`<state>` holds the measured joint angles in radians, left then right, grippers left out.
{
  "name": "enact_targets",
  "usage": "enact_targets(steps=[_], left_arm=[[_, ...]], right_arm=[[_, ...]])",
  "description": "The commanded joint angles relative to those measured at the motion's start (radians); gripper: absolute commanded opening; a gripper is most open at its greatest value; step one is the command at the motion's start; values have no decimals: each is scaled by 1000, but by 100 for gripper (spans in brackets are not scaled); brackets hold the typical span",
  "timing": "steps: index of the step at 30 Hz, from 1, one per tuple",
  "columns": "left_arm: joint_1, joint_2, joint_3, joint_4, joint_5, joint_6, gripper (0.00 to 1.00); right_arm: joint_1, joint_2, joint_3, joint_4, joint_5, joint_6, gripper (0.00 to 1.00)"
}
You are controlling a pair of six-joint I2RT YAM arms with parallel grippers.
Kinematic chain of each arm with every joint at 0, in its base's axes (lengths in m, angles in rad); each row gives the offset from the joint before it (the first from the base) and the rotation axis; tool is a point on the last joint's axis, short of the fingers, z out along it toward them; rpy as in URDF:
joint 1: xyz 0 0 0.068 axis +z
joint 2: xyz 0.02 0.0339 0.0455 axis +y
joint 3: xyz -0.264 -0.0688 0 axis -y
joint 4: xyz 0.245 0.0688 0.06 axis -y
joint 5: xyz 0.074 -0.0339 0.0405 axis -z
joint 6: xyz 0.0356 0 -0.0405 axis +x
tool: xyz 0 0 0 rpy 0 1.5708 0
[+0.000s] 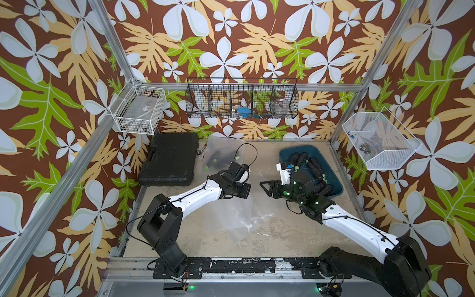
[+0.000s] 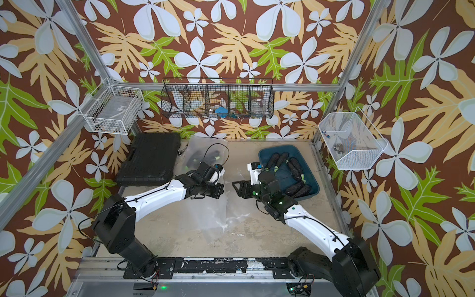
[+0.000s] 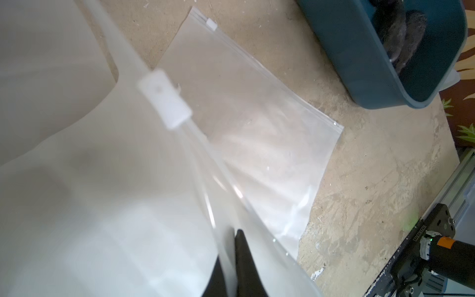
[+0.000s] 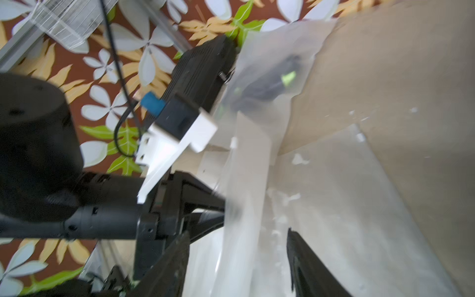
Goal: Place the eggplant in a zip-top bag and seal the zipper
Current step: Open the zipper food storage bag, then pick up the eggplant from the basket.
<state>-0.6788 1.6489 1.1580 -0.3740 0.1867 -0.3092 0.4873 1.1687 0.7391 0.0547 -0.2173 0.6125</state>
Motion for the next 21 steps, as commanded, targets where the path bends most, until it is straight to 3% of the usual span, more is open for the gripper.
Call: enact_targets(steps=[1, 5, 9, 21], left_arm=[[-2, 2, 4, 3, 18, 12, 0], [-10, -3, -8, 43, 46, 3, 0], [-11, -22, -16, 70, 48, -6, 0], [-15, -50, -52, 107, 53, 0, 0]], right_arm=[[-130, 0, 9, -222, 272, 4, 64], [-297, 46, 21, -244, 435, -26, 64], [-380, 162, 82, -336, 544, -23, 64], [-483, 331, 128, -368, 535, 32, 62]])
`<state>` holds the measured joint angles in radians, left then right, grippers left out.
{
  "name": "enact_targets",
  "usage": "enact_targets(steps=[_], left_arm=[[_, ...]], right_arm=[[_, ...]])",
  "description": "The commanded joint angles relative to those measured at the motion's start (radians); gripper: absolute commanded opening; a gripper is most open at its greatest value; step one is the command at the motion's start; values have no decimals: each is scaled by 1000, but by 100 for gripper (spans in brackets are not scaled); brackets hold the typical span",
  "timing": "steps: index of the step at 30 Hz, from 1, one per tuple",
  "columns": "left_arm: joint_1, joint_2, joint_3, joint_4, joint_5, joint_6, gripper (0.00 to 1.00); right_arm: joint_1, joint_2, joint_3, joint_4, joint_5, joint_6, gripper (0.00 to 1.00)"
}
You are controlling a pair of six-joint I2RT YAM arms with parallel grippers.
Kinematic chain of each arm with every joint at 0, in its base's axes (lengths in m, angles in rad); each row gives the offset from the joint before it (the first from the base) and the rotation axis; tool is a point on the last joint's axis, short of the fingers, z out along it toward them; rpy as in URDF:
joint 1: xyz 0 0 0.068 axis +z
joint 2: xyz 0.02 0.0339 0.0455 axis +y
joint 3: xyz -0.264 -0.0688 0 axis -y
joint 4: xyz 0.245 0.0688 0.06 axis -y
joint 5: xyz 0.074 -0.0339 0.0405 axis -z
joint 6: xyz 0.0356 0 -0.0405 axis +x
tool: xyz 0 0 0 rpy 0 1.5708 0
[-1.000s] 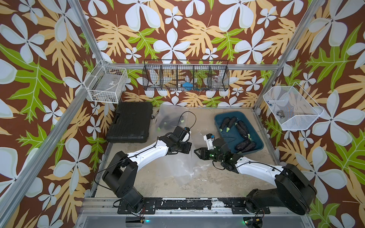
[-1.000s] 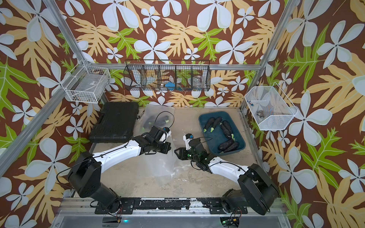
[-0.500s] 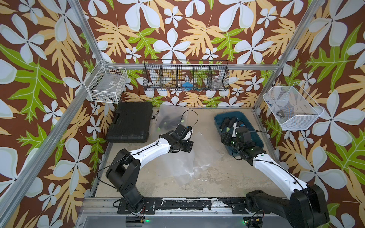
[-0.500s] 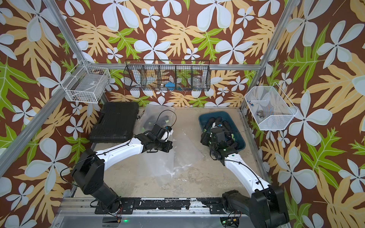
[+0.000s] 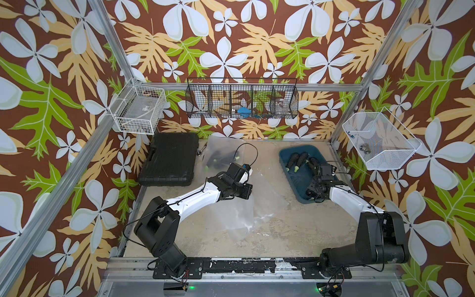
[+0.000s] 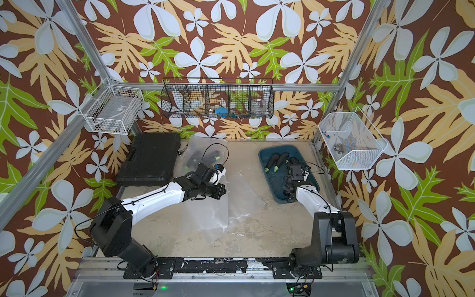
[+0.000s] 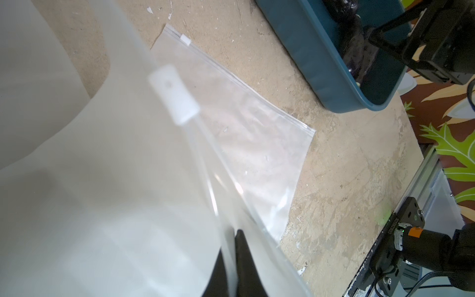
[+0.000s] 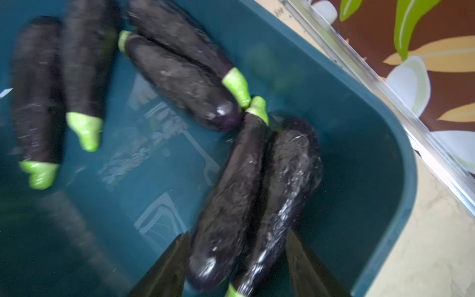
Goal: Place the eggplant in a zip-top bag and seal the zipper
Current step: Pick up the eggplant from the basket.
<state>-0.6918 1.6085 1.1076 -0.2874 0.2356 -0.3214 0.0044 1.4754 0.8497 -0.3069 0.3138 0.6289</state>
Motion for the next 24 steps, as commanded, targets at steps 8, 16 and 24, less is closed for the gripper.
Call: enact_targets(steps=[8, 16, 24], left_arm=[[-1, -26, -12, 33, 32, 9, 0], [-2, -32, -17, 33, 29, 10, 0], [-2, -12, 2, 44, 39, -1, 2]], right_arm=[[-1, 145, 45, 17, -42, 38, 58], [1, 221, 57, 57, -104, 44, 49], [6, 92, 33, 14, -136, 25, 41]])
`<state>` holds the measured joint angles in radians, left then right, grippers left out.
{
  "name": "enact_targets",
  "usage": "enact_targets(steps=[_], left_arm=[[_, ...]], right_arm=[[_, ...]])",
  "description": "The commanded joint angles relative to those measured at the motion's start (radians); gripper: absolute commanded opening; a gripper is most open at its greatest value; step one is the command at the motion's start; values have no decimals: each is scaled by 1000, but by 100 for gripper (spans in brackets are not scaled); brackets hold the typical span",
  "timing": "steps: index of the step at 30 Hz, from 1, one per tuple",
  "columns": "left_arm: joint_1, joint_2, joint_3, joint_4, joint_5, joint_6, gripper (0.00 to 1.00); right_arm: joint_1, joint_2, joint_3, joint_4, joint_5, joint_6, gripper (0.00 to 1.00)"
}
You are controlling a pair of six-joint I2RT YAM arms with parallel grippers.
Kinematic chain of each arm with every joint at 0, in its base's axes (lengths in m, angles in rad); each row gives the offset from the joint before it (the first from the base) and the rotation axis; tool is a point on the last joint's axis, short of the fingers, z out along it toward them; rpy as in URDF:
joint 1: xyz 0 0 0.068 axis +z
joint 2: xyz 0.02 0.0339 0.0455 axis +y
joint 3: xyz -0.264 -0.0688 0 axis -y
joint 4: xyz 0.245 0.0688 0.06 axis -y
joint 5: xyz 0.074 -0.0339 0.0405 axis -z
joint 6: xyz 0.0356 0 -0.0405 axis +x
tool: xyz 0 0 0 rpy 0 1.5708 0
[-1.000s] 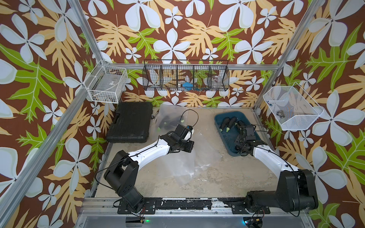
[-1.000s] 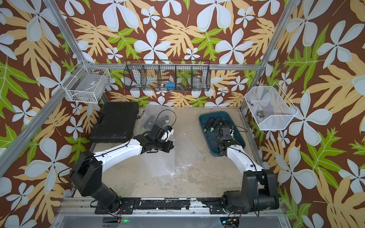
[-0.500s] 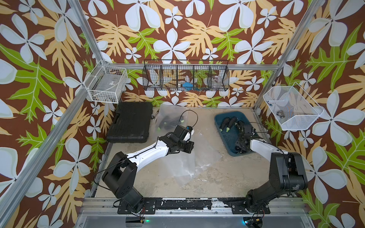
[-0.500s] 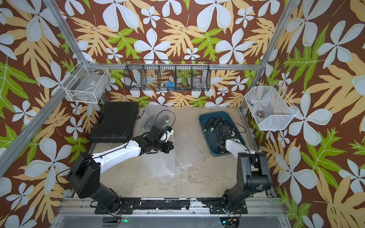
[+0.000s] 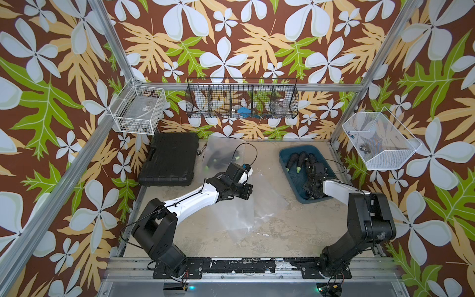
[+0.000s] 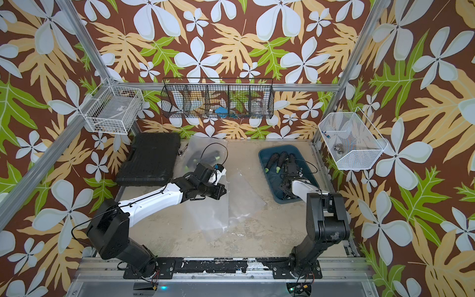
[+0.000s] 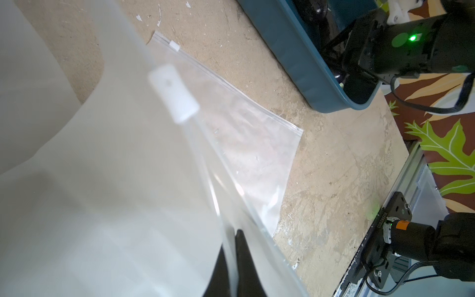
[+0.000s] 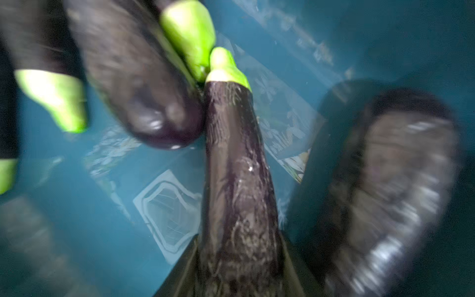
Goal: Place the eggplant in a zip-top bag and seal the zipper
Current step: Pick up the eggplant from the basket, then place the eggplant in the zipper food storage bag.
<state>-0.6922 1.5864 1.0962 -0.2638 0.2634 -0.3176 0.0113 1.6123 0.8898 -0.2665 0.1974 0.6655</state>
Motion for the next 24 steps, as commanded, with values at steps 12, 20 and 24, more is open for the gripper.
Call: enact_targets(steps=[12, 20, 24], left_arm=[[1, 61, 47, 46, 12, -38, 0], [3, 87, 44, 68, 6, -60, 0], [3, 94, 30, 91, -3, -78, 0]], right_arm=[[173, -392, -31, -103, -222, -78, 32], [428, -543, 15, -116, -545, -102, 29], [491, -536, 14, -179, -632, -108, 26]])
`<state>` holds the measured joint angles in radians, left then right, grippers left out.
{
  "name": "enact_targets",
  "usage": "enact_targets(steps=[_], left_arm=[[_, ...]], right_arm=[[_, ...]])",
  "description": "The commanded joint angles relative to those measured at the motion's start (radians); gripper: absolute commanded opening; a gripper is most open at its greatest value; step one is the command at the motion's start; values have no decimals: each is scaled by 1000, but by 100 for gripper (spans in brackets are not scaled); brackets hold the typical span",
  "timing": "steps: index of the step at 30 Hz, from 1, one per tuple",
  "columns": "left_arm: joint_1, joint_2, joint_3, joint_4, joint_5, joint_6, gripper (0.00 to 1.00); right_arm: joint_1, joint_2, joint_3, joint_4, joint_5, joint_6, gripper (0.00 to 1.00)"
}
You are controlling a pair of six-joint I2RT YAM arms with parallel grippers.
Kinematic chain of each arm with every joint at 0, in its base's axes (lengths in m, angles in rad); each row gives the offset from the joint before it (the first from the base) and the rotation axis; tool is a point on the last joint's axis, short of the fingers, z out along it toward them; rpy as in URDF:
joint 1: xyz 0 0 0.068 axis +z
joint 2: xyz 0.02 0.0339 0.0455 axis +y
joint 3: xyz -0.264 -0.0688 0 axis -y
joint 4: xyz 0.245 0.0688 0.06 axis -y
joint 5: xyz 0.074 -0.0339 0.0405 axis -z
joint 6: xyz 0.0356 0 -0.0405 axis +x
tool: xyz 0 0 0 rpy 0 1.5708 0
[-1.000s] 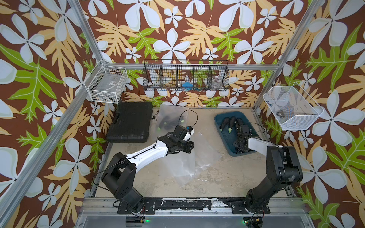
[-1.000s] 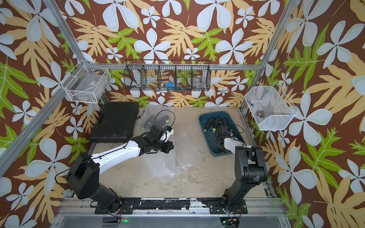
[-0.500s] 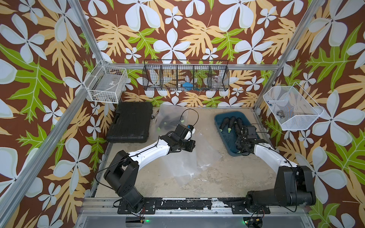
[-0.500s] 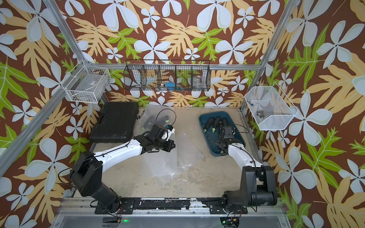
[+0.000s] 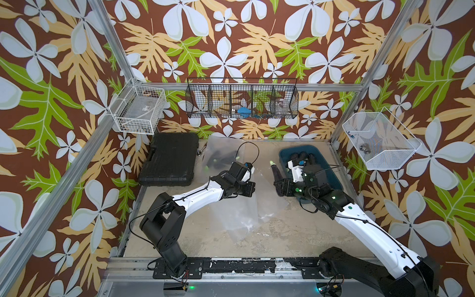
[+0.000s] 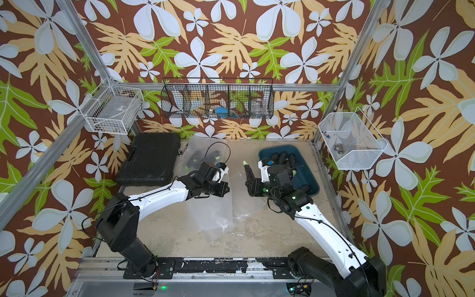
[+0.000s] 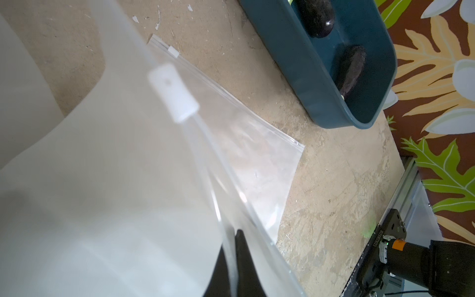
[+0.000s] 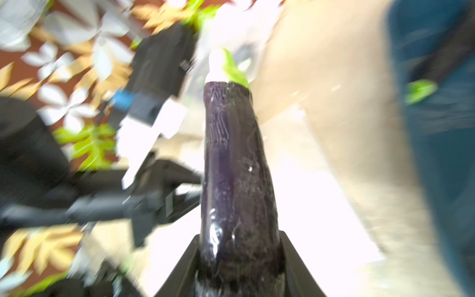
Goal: Place the eggplant in a zip-top bag and seal the zipper
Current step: Place the eggplant in the zipper food storage bag.
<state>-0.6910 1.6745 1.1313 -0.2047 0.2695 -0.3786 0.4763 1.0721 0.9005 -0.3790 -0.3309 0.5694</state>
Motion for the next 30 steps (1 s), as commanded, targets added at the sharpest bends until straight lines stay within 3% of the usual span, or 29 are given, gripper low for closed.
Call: enact_targets(steps=[1, 12, 21, 30], left_arm=[[2, 9, -5, 34, -14, -20, 0], [2, 24, -12, 70, -114, -95, 0], [-4, 52, 14, 59, -133, -85, 0], [-31, 38, 24, 29, -166, -53, 0]], right_arm=[[38, 6, 2, -90, -106, -13, 25], [97, 34, -17, -273, -198, 55, 16], [167, 108, 4, -269, -187, 59, 13], [169, 210, 14, -273, -122, 55, 13]])
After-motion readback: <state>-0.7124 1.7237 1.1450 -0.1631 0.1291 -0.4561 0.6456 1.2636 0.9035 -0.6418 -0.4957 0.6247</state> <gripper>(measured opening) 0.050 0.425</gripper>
